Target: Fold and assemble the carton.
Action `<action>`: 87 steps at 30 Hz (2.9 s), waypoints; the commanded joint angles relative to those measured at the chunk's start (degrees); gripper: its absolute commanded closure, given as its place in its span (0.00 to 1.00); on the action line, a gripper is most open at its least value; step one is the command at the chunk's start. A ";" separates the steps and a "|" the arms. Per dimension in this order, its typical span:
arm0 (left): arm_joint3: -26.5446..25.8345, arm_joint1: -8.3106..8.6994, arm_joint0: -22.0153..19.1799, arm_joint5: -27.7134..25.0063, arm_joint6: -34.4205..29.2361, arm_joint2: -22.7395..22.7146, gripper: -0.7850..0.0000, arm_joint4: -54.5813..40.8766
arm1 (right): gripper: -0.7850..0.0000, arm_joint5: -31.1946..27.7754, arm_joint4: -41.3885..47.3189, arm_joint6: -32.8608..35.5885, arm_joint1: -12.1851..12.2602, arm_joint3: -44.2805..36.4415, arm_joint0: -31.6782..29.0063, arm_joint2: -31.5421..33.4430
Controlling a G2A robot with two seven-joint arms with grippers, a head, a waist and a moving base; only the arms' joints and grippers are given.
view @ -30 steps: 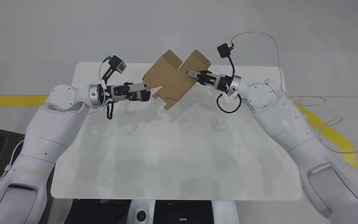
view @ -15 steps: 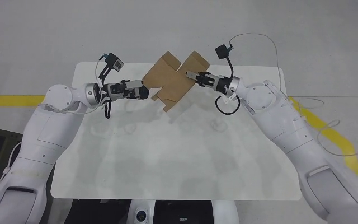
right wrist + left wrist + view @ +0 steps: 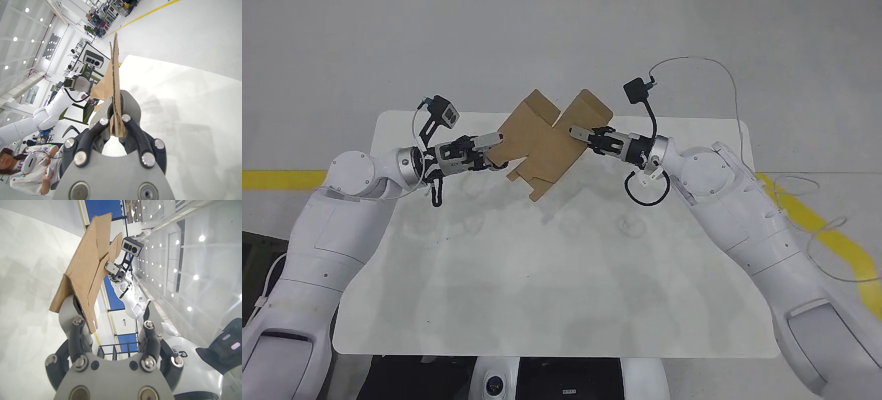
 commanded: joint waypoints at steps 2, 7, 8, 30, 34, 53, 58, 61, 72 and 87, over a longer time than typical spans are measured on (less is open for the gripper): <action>0.74 -0.27 -0.23 0.58 -0.08 0.02 0.57 -0.07 | 1.00 0.05 -0.42 0.30 -0.19 -0.13 -0.15 0.34; 2.15 -0.67 -0.53 1.40 -0.09 0.39 0.56 1.07 | 1.00 -0.04 -0.80 0.76 -0.48 -0.07 -0.39 0.96; 2.44 -0.77 -0.63 1.52 -0.03 0.49 0.56 1.35 | 1.00 -0.07 -0.97 0.83 -0.53 -0.04 -0.43 1.08; 4.75 -2.00 -1.02 2.91 -0.24 0.12 0.68 3.92 | 1.00 -0.01 -3.34 2.01 -1.44 0.13 -1.42 3.87; 5.39 -2.28 -1.11 3.56 -0.26 0.38 0.68 4.32 | 1.00 -0.13 -3.55 2.28 -1.61 0.19 -1.54 4.21; 6.93 -3.27 -2.28 2.53 -2.19 -0.53 1.00 4.47 | 0.00 -0.67 -3.40 4.97 -1.69 2.16 -2.63 7.52; 5.39 -2.89 -1.71 -0.01 -2.51 -2.03 1.00 6.41 | 0.00 -1.88 -3.74 7.55 -0.65 3.55 -3.07 10.56; 3.60 -2.56 -1.16 -2.22 -3.30 -3.00 1.00 8.14 | 0.00 -4.88 -3.34 11.92 0.05 2.80 -3.13 12.04; -3.21 -1.47 1.63 -8.16 -8.46 -4.57 1.00 14.71 | 0.50 -8.39 10.06 32.17 1.20 -0.70 -1.77 10.54; -11.99 0.06 5.71 -10.89 -9.80 -5.55 1.00 17.11 | 0.58 -9.40 18.20 31.16 2.59 -3.43 2.18 -2.06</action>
